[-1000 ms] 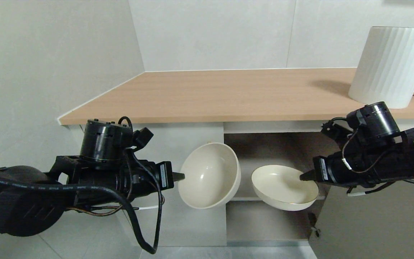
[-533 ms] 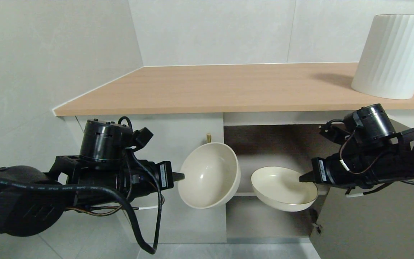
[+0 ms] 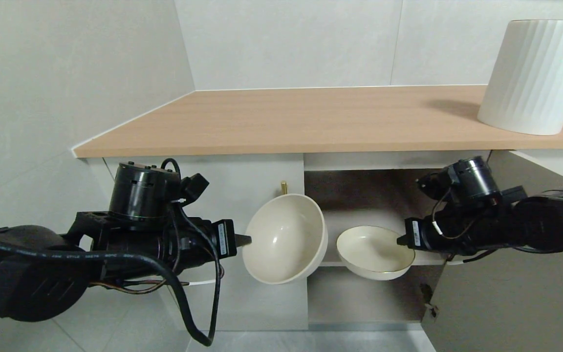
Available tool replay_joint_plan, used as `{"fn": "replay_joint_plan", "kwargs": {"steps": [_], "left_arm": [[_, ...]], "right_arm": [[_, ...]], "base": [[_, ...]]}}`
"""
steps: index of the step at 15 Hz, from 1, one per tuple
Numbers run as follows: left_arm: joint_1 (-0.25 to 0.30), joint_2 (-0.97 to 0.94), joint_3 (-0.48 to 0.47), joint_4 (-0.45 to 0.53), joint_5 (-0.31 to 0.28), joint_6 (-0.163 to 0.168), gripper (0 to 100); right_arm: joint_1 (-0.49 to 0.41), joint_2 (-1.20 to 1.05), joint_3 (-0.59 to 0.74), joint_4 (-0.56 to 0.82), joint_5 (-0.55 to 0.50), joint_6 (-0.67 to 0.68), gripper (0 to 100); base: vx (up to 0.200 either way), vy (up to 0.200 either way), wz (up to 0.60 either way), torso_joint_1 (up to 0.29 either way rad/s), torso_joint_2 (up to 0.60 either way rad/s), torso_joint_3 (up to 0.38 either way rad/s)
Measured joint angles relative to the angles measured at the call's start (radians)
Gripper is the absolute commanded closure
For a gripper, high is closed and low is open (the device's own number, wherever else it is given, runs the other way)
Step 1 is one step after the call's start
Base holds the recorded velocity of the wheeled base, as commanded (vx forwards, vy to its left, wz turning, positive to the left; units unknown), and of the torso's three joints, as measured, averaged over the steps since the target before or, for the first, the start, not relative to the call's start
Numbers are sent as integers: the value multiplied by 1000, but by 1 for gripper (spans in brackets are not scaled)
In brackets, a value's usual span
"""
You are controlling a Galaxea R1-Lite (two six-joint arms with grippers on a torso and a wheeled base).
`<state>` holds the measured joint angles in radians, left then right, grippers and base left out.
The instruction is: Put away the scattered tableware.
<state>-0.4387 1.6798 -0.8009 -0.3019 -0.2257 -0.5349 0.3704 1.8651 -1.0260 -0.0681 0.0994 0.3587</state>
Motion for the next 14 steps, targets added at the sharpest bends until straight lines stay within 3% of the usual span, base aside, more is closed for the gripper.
{"fn": "replay_joint_plan", "kwargs": {"steps": [9,14], "left_arm": [[-5,0,0,0,1,0,100],[-9,0,0,0,2,0,100]], "right_arm": [[7,402,-17,-451,-218,35,100],[-4,534,-132,-497,-325,40,100]], "base": [[0,0,0,0,0,0],[0,0,0,0,0,0]]}}
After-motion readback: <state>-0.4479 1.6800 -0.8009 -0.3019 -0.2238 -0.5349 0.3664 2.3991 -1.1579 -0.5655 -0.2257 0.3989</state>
